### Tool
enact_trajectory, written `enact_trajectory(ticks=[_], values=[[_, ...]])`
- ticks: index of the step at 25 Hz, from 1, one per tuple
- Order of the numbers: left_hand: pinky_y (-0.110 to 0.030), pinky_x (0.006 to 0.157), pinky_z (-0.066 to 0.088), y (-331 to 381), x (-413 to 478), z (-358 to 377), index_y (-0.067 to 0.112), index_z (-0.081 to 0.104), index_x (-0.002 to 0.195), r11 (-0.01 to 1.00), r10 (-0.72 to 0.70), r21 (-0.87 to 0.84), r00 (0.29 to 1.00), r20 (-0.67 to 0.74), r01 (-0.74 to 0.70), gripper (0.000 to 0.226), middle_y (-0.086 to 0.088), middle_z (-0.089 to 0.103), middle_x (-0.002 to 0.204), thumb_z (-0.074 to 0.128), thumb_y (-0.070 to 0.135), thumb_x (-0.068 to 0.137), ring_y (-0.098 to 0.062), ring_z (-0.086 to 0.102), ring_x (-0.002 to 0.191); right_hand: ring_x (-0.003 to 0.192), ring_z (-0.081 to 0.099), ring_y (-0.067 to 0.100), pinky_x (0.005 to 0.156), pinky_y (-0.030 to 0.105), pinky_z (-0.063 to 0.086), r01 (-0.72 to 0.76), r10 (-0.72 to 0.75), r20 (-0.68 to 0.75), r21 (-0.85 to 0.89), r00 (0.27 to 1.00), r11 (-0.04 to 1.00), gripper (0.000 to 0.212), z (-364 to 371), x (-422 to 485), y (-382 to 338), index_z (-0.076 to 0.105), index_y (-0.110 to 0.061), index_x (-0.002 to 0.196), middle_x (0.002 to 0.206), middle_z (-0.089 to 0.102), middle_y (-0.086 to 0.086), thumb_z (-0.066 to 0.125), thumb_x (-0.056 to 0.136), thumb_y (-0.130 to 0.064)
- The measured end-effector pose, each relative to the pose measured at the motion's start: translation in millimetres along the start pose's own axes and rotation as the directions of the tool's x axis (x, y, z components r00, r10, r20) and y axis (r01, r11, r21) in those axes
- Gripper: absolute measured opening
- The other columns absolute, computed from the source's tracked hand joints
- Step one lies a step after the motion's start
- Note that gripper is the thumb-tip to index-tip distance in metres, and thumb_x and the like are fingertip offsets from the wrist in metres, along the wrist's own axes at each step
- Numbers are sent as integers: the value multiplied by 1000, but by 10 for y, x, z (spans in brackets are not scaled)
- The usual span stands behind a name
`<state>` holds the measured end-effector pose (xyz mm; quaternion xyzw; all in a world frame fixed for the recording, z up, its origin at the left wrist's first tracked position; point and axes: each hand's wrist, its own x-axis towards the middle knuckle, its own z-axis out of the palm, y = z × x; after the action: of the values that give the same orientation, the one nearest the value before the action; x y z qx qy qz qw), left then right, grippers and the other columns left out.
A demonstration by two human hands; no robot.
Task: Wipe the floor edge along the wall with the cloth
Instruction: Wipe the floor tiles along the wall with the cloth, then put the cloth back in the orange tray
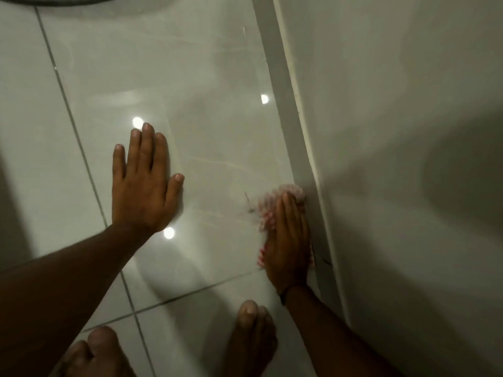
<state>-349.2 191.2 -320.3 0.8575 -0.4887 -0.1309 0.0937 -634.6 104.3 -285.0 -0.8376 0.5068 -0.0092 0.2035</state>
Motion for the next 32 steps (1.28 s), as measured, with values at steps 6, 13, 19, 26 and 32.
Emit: enact_trajectory(ticks=[6,13,19,26,32], values=[[-58,136,11,202,-636,-530,1,15,174,1000,6,-14,983,186,-3,82,-21,8,184,25,52,112,-37,7,171,155,33,23,127,40,25,-159,123,203,172,971,972,55,-585,-710,169,43,-9,154,166,36,3,31,104,-27],[-51,136,9,811,-1526,-2175,3,16,175,996,-93,30,974,207,89,77,-16,9,185,28,48,113,-33,10,171,153,36,17,124,44,36,-142,82,246,238,966,961,52,-2078,-787,-709,36,-28,157,163,36,-9,40,105,-23],[-49,136,7,935,-617,-3689,9,13,175,988,-145,55,988,54,142,75,-13,10,185,19,53,115,-29,8,172,157,21,10,128,26,18,30,-71,172,231,982,972,72,-3200,407,-2068,29,-18,160,168,22,-9,56,97,3],[-56,138,12,409,1321,-4611,7,13,175,990,-138,-4,987,-80,138,76,-14,5,185,23,50,114,-31,4,172,158,24,27,129,50,26,210,-229,22,317,973,925,65,-3678,2463,-3781,31,-9,159,169,30,10,55,99,-7],[-56,139,5,-167,2569,-4361,5,12,175,990,-100,-97,995,-21,97,84,-15,2,185,2,58,112,-31,0,172,160,20,28,130,51,21,273,-279,6,176,960,946,55,-3161,4138,-4642,26,-8,161,170,26,14,41,109,-21]])
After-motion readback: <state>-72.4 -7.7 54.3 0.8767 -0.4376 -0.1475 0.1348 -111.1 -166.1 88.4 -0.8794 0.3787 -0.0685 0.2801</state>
